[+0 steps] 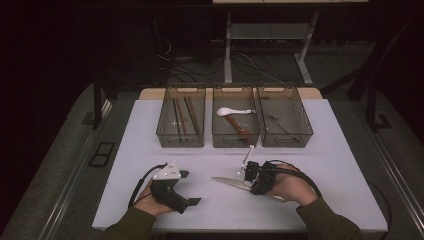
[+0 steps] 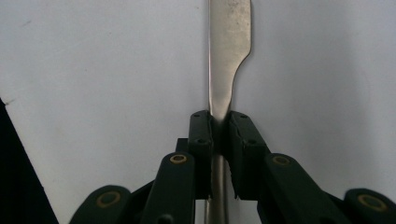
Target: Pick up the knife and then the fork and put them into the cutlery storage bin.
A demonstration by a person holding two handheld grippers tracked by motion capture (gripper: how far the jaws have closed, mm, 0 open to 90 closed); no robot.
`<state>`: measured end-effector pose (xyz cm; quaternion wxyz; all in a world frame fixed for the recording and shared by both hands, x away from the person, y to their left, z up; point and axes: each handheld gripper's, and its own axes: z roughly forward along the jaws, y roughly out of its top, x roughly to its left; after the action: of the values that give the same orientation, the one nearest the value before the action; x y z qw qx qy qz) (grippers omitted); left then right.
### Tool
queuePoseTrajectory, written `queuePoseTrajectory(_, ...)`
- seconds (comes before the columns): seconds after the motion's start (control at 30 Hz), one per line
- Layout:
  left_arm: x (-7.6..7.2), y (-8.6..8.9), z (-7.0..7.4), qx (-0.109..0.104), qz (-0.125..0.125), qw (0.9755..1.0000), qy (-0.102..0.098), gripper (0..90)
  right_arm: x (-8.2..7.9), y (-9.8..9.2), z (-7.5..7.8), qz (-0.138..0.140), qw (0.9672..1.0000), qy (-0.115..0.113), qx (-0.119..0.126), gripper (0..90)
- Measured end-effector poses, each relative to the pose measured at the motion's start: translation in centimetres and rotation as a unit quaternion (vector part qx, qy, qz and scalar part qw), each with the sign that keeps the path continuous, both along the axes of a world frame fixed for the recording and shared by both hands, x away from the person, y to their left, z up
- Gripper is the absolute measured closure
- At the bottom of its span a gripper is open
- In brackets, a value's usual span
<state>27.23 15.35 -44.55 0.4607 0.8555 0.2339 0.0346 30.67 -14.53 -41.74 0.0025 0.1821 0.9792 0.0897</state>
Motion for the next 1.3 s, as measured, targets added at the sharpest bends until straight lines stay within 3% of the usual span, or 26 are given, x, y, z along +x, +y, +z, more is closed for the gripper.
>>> queuePoseTrajectory(0.17,0.0,0.0,0.0,-0.002,0.000,1.0000,-0.002,0.0,0.2,-0.6,0.3,-0.012,0.9997,-0.003,0.020,80.3)
queuePoseTrajectory(0.4,0.0,0.1,0.1,-0.005,0.000,1.0000,-0.002,0.0,1.1,-2.7,1.2,-0.047,0.9958,-0.014,0.077,80.3)
queuePoseTrajectory(0.57,0.0,0.1,0.1,-0.006,-0.001,1.0000,-0.002,0.0,1.8,-4.3,1.8,-0.077,0.9897,-0.026,0.117,80.5)
queuePoseTrajectory(0.77,0.0,0.1,0.1,-0.006,-0.001,1.0000,-0.003,0.0,2.3,-6.2,2.3,-0.121,0.9785,-0.025,0.165,80.8)
queuePoseTrajectory(1.07,0.0,0.1,0.1,-0.007,-0.001,1.0000,-0.003,0.0,2.9,-7.3,2.0,-0.138,0.9715,-0.018,0.192,81.1)
queuePoseTrajectory(1.3,0.0,0.1,0.1,-0.008,0.000,1.0000,-0.002,0.0,3.0,-8.7,3.2,-0.152,0.9624,-0.041,0.222,81.2)
